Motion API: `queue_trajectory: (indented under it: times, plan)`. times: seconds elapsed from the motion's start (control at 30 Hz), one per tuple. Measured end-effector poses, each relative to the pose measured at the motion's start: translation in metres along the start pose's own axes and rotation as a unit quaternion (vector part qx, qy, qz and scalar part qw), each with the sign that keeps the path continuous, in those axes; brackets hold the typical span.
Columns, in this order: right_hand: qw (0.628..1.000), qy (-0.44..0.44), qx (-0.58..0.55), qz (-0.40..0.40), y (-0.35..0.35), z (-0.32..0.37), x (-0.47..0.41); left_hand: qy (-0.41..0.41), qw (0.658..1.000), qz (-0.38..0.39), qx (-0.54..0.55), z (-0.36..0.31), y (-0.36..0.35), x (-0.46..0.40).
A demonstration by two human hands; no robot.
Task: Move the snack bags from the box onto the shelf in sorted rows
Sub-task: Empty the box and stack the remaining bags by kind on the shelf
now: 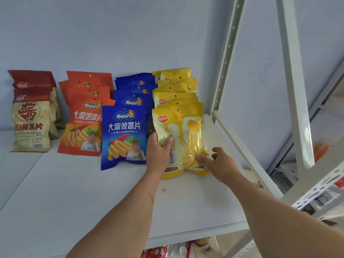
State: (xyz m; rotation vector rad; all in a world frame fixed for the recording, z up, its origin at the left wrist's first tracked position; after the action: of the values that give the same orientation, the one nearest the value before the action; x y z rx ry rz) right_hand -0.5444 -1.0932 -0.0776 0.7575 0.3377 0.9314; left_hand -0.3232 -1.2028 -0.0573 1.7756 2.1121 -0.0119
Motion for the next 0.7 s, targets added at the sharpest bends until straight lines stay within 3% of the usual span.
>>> queue_trajectory:
  times: [0.33,0.47,0.6,0.7]
  plan:
    - [1.000,0.007,-0.002,0.015,0.000,-0.002,0.028,0.050,0.998,0.032,0.010,-0.003,0.022,0.017]
    - [1.000,0.007,0.001,0.019,0.001,-0.007,0.043,0.084,0.996,0.016,-0.039,0.006,0.040,0.031]
    - [0.994,0.069,0.084,-0.013,0.016,-0.001,0.058,0.038,0.984,-0.043,-0.167,-0.002,0.070,0.057]
    - [0.951,0.209,0.221,-0.054,0.023,0.020,0.084,-0.058,0.937,-0.038,-0.343,-0.027,0.092,0.092]
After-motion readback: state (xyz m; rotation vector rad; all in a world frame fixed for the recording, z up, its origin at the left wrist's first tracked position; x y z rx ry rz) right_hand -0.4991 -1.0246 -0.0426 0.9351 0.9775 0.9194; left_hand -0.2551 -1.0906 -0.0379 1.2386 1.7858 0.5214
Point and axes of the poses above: each hand's wrist, its own x-axis away from the middle knuckle, its own y-axis out of the back of the hand, z = x × y, the point moved 9 cm from there along -x, towards the middle knuckle, and after that the axes turned 8 degrees about -z, right-handed, at the moved point
